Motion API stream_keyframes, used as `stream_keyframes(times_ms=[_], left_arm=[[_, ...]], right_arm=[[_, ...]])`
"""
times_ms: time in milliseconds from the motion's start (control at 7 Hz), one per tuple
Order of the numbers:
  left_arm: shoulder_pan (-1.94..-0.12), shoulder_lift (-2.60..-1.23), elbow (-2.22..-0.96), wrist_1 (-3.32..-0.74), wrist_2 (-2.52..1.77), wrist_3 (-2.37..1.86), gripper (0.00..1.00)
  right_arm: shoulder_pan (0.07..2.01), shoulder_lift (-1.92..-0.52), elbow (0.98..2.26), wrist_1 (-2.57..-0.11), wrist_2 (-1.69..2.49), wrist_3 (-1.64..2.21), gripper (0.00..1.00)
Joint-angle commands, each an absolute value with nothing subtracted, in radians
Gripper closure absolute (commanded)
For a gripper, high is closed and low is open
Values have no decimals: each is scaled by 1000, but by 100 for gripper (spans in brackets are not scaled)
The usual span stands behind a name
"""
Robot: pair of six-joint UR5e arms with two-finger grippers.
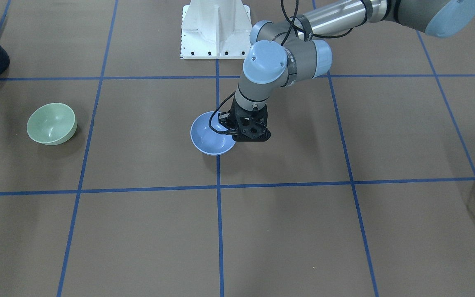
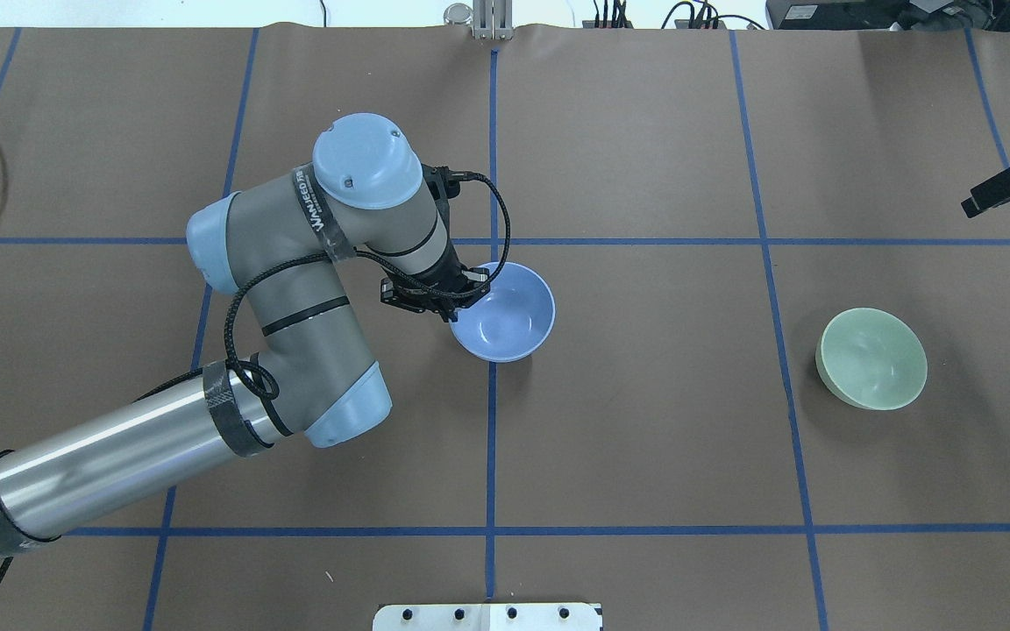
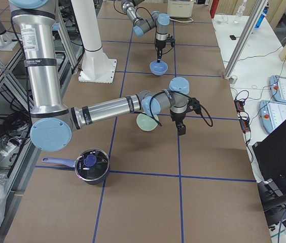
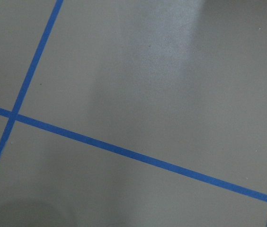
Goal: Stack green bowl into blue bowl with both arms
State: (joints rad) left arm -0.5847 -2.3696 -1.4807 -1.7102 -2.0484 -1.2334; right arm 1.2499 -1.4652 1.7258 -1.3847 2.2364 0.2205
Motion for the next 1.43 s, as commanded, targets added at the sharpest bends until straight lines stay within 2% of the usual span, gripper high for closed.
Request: stream_keyframes(times_ms=[0, 714, 857, 1000, 1143, 1286], left_arm=[[-569, -2369, -1483, -1710, -2020, -1229, 100], [-569, -2319, -1486, -1772, -2013, -1220, 100], [-569, -2321, -1486, -1773, -2014, -1220, 91], [-568, -2321, -1486, -1776, -2013, -1220, 42], [-569, -2319, -1497, -1775, -2011, -1220, 2], [-572, -2313, -1528, -1775, -2006, -1218, 2]], right_arm=[[1250, -1465, 1726, -1385, 2238, 221, 0], [1249, -1465, 1733, -1384, 2238, 238, 0], [1246, -1463, 1733, -1384, 2238, 238, 0], [1244, -1463, 1733, -1384, 2238, 238, 0], [1244, -1463, 1733, -1384, 2238, 238, 0], [1244, -1463, 1733, -1384, 2238, 239, 0]])
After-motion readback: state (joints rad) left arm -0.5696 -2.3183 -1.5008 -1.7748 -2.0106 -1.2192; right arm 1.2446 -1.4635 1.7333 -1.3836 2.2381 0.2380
